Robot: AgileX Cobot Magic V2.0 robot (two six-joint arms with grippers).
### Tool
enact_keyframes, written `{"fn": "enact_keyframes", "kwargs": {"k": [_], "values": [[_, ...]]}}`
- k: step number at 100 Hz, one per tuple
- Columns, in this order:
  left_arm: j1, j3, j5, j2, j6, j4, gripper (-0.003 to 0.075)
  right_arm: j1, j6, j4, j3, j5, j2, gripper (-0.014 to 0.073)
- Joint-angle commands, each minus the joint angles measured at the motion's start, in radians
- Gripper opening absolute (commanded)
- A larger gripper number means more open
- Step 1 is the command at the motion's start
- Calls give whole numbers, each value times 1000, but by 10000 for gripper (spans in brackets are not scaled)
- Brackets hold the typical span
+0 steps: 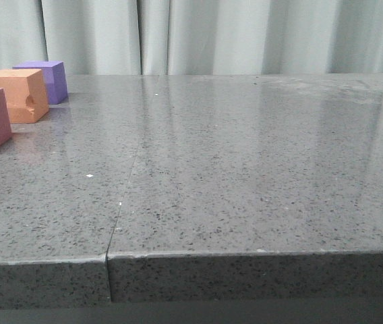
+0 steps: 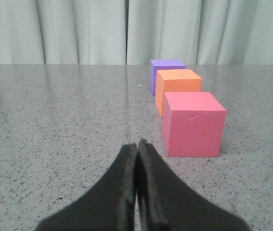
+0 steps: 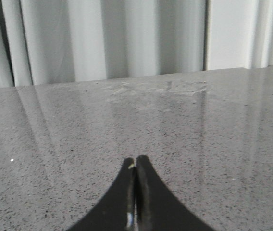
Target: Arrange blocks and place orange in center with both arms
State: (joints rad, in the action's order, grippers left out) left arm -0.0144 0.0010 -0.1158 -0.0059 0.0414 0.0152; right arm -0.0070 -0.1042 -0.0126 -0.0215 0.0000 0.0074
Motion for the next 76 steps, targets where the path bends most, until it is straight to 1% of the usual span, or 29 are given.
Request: {"fn": "enact_keyframes", "kwargs": {"k": [1, 76], "values": [[2, 40, 77, -29, 1, -9, -20, -21, 0, -3, 11, -47, -31, -69], [2, 40, 77, -29, 1, -9, -20, -29, 0, -3, 10, -42, -42, -69]]}}
